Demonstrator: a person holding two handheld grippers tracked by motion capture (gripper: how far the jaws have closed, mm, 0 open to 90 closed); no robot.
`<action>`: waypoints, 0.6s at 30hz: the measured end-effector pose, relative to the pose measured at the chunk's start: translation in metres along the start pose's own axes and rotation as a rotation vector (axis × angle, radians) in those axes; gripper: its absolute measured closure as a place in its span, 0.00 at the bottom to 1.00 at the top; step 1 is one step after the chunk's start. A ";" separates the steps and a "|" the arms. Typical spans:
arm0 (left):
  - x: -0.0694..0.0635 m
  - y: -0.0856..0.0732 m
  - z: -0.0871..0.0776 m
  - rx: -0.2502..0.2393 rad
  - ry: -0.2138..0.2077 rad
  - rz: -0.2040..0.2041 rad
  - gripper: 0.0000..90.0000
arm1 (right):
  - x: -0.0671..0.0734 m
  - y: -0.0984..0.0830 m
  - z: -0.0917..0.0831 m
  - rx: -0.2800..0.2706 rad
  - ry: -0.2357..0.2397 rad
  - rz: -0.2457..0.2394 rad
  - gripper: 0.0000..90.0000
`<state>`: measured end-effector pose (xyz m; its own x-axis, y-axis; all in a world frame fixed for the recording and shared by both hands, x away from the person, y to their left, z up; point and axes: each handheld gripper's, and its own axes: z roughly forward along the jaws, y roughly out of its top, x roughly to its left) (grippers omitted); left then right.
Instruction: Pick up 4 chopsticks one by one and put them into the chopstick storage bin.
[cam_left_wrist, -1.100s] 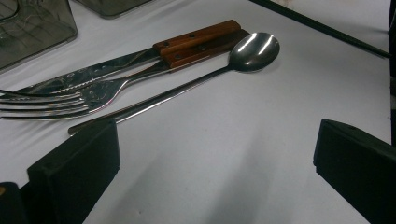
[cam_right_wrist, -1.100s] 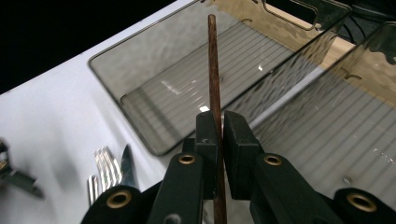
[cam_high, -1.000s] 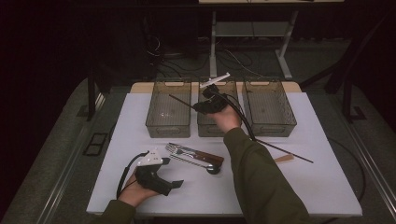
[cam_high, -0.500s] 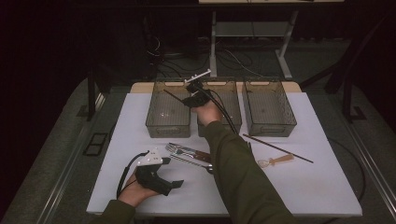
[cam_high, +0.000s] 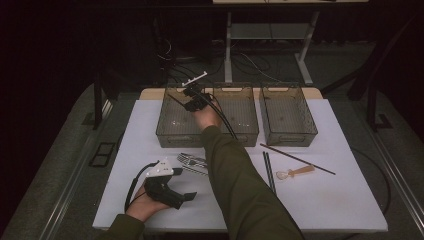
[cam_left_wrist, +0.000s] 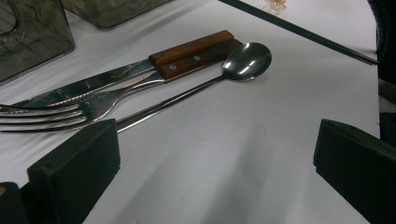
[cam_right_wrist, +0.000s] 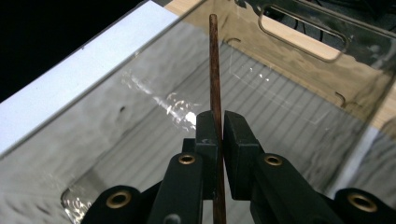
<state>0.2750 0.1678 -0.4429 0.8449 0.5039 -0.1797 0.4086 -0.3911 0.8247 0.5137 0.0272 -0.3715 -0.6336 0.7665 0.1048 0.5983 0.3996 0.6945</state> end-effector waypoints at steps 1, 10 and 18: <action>0.000 0.000 0.000 0.001 0.001 0.001 0.00 | 0.002 0.001 0.001 0.001 -0.003 0.002 0.94; 0.001 0.001 -0.001 -0.004 0.003 0.003 0.00 | 0.006 0.003 0.000 -0.031 -0.035 -0.006 0.69; 0.001 0.000 -0.001 0.000 0.004 0.002 0.00 | -0.003 -0.004 -0.026 -0.038 0.075 -0.009 0.56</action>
<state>0.2758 0.1685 -0.4424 0.8444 0.5061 -0.1754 0.4066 -0.3923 0.8251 0.5005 0.0096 -0.3563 -0.6744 0.7229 0.1505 0.5747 0.3858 0.7217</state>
